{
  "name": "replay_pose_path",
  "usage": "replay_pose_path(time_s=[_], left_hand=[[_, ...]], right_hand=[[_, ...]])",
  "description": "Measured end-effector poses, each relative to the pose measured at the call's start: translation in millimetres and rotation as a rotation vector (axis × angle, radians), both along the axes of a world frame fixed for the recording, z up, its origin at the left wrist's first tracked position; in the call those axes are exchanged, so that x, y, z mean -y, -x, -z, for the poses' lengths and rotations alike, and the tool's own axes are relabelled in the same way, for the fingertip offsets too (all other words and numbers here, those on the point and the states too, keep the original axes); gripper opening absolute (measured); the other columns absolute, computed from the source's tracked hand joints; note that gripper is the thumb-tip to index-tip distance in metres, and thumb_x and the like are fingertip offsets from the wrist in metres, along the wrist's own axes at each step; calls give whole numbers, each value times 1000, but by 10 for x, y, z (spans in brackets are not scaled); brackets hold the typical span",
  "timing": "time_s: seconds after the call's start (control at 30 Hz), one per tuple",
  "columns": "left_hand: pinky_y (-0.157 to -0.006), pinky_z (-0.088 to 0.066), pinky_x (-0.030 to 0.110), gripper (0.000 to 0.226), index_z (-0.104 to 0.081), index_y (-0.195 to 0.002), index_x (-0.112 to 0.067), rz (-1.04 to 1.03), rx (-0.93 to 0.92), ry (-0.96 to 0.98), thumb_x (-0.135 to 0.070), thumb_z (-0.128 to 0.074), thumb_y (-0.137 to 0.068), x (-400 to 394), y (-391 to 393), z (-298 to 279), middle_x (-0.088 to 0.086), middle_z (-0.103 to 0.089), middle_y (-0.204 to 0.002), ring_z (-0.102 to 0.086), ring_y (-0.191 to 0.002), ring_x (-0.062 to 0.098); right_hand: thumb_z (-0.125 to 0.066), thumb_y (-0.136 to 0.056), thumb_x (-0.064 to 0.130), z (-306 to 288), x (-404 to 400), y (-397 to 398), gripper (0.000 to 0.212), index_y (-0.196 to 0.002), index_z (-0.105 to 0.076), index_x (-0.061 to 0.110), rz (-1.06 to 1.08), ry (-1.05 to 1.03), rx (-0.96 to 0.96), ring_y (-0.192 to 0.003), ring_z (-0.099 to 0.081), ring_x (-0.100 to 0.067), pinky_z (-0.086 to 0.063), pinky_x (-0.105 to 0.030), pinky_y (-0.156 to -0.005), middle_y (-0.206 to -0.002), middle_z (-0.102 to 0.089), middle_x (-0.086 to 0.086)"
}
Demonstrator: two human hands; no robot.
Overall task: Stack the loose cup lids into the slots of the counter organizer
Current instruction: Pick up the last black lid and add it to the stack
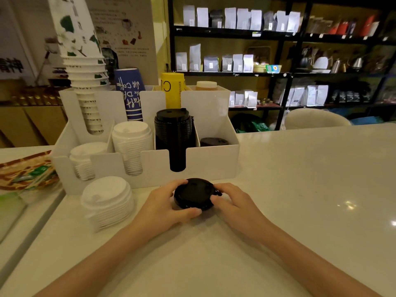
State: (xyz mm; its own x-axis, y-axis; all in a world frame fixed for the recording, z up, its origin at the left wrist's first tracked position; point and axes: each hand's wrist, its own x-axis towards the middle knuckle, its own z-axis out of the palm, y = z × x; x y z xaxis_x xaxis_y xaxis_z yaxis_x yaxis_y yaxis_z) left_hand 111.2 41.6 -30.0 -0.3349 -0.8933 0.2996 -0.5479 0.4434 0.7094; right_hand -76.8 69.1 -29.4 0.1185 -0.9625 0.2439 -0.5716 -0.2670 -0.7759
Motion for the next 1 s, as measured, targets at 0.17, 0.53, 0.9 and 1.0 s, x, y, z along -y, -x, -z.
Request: replay_pose_path(time_s=[0.17,0.53,0.9,1.0], left_hand=[[-91,-43,24,69,-50,-119,-32,-78,-62,140,-45,-77,-57,99,-32,-300,-12,-55,-118,-49,-108,6],[-85,-47,20,67,-57,-113,-23,-194,-254,354,-48,-71,-52,391,-84,-1121,-7,-62,-105,-58,-100,11],[-77,-35,9,59,-50,-121,-20,-368,-200,353,-38,-71,-69,944,50,-1129,-5,-59,-112,-43,-98,2],[-85,-34,18,57,-50,-122,-19,-345,-148,341,-38,-68,-72,1002,35,-1103,1,-59,-122,-41,-99,2]], right_hand=[[-47,-89,21,-303,127,-73,31,-120,-54,22,-3,44,156,-108,-51,-11,-40,-18,-86,-114,-57,4],[-50,-89,22,-1018,662,-319,27,-115,-54,19,-1,283,404,-94,-55,0,-45,-1,-71,-104,-59,7],[-30,-96,33,-1058,1345,-493,32,-103,-60,24,-39,189,450,-99,-52,-3,-42,-13,-83,-109,-59,-3],[-26,-96,30,-1010,1386,-464,33,-99,-59,27,-109,132,505,-84,-54,17,-43,-2,-68,-100,-59,4]])
